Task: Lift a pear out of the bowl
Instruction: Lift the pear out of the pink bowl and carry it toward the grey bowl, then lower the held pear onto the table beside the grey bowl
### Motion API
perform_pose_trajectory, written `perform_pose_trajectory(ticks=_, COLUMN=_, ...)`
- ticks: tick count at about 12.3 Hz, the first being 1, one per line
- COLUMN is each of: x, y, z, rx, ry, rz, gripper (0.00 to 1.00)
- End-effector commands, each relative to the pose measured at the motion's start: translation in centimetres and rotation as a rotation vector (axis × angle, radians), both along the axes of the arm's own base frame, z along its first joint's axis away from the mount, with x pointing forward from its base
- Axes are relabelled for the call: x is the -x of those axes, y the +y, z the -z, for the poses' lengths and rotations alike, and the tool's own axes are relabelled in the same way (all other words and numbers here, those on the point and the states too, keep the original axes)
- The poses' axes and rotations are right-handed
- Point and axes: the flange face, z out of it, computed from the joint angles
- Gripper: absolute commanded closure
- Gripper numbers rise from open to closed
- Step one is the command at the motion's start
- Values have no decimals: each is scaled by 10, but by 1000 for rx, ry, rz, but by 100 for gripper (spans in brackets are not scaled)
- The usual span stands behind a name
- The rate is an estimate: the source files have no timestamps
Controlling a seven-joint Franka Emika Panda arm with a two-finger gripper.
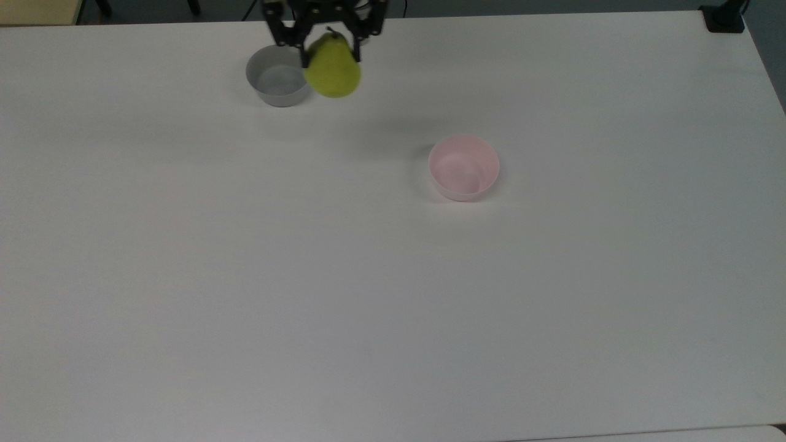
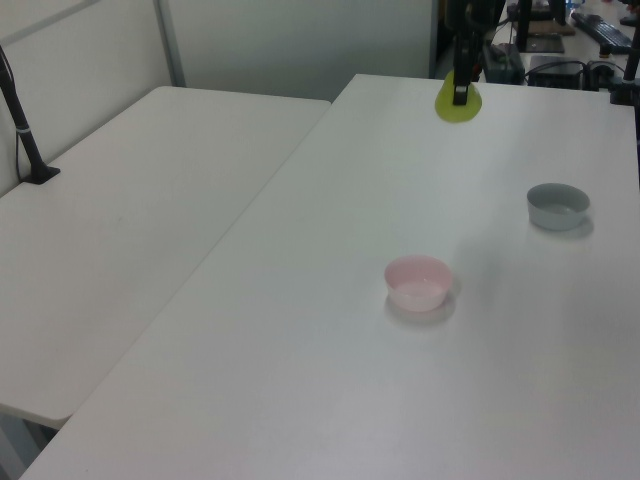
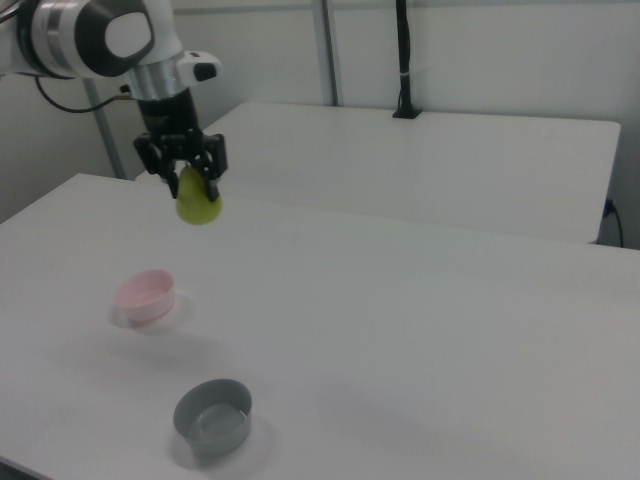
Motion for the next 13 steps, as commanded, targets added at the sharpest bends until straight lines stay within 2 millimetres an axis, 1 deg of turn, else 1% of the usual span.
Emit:
perform_pose_trajectory(ticks=1, x=1, y=-51, z=-10, rx=7, ry=-7, rz=-83, gripper=100)
perform_pose_trajectory(ticks=3, x=-6, y=-81, z=7, rx=7, ry=-27, rz=-52, gripper=100)
perform_pose_trajectory(ticks=4, x=-11, y=-91, z=16, rx=-18, ry=-52, rz=-26, gripper=100)
perform_pose_trajectory(ticks=5, x=-18, y=-100, z=35, rx=-30, ry=-45, rz=-1, gripper=100)
perform_pose_trajectory(ticks=6, x=-23, y=-103, z=45, rx=-44, ry=-43, rz=9, gripper=100)
perform_pose_trajectory(ticks=7, x=-29, y=-105, z=64, rx=-66, ry=-46, rz=23, gripper=100)
perform_pose_trajectory(ticks=8, x=-30, y=-114, z=77, rx=-74, ry=-56, rz=44, gripper=100)
perform_pose_trajectory(ticks=9, x=-30, y=-116, z=91, rx=-74, ry=-53, rz=51, gripper=100)
perform_pose_trajectory(ticks=10, x=-32, y=-119, z=112, rx=-70, ry=-53, rz=56, gripper=100)
perform_pose_trajectory(ticks=11, x=-32, y=-125, z=124, rx=-65, ry=-59, rz=63, gripper=100)
perform_pose_trajectory(ticks=12, x=-34, y=-126, z=151, rx=-62, ry=-42, rz=68, gripper=100)
perform_pose_trajectory(ticks=13, x=-40, y=-128, z=170, rx=-54, ry=-47, rz=71, gripper=100)
